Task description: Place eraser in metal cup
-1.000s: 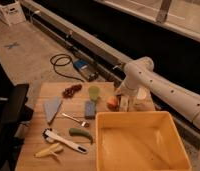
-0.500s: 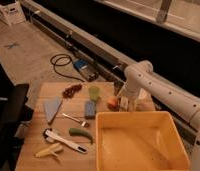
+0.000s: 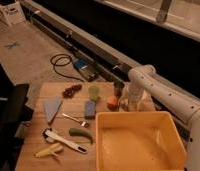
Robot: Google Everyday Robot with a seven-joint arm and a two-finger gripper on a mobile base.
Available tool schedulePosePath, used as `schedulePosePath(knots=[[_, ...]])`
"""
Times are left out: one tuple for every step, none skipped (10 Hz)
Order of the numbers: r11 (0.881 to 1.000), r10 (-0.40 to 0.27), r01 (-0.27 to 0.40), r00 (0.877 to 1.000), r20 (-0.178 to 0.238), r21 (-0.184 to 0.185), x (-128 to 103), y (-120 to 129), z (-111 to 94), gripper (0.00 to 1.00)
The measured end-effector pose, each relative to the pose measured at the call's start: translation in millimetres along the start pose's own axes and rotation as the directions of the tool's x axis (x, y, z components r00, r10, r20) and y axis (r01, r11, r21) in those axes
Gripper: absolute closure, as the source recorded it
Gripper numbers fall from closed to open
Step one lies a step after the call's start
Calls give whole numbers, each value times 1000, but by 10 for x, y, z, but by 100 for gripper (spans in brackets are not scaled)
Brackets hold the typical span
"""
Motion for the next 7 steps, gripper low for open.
schedulePosePath(knots=[[1000, -6, 6, 1000, 6, -8, 9, -18, 42, 27], [1000, -12, 12, 1000, 12, -17, 14, -38, 84, 27], [999, -19, 19, 1000, 24, -26, 8, -67, 164, 27], [999, -19, 20, 999, 36, -30, 15, -75, 236, 27], [999, -15, 17, 999, 47, -36, 30, -62, 292, 27], [999, -13, 16, 998, 54, -38, 39, -63, 330, 27], [999, -14, 16, 998, 56, -39, 39, -77, 344, 27]])
